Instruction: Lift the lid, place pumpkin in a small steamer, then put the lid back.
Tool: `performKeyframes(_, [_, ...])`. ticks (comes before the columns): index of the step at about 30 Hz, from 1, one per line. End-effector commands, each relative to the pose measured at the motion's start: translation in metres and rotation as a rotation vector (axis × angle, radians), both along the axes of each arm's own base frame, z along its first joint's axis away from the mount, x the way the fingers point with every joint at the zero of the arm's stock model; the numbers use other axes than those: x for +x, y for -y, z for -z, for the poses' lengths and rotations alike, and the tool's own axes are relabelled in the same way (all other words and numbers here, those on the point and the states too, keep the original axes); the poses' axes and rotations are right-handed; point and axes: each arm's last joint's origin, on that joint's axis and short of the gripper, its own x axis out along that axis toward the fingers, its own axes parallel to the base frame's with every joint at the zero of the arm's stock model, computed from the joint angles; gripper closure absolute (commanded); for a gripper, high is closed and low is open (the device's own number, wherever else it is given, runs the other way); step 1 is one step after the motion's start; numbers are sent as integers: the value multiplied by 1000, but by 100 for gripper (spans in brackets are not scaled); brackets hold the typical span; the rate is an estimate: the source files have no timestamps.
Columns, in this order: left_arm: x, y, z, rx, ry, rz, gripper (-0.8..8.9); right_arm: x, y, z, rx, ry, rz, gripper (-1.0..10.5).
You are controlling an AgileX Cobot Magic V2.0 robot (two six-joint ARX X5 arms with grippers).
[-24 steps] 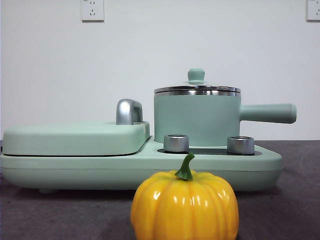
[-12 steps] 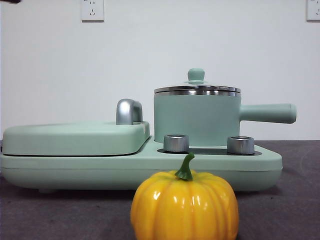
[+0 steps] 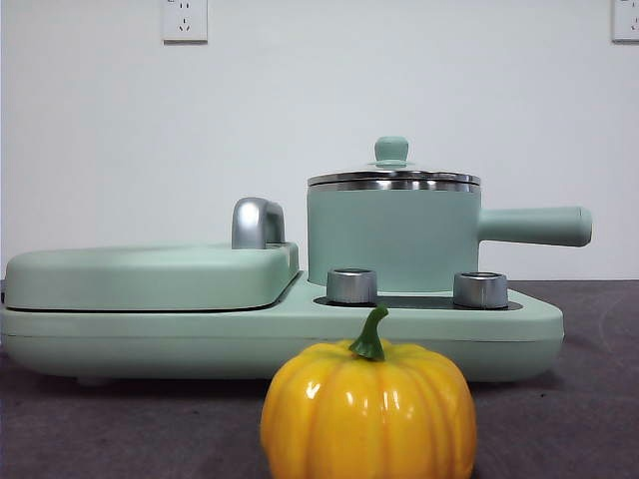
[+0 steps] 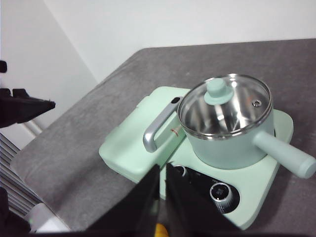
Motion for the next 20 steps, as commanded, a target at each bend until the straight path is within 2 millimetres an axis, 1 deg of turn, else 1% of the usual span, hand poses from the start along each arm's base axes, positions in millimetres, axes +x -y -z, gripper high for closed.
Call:
performKeyframes(1, [2,2,-6,2,31,17,439,0,0,-4,-18,26,11,715])
performKeyframes(2, [3,2,-5,2,29,17,405,0,0,-4,-19,26,14,643])
performKeyframes(3, [6,3,-5,3,24,18,398,0,0,-4,-19,26,13,562])
performKeyframes(5, [9,5,-5,5,19,22,398,0,0,-4,-19,26,13,495])
performKeyframes(6, [11,6,-5,6,15,26,398,0,0,-4,-19,26,13,480])
performKeyframes(10, [22,13,-11,14,-5,48,395,0,0,-4,-19,26,13,474])
performKeyframes(11, [25,14,-13,19,-3,56,382,0,0,-4,-19,26,13,472])
performKeyframes(14, [35,22,-22,46,25,85,343,0,0,-4,-19,26,13,472])
performKeyframes(20, [61,44,-43,92,59,127,344,0,0,-4,-19,26,13,472])
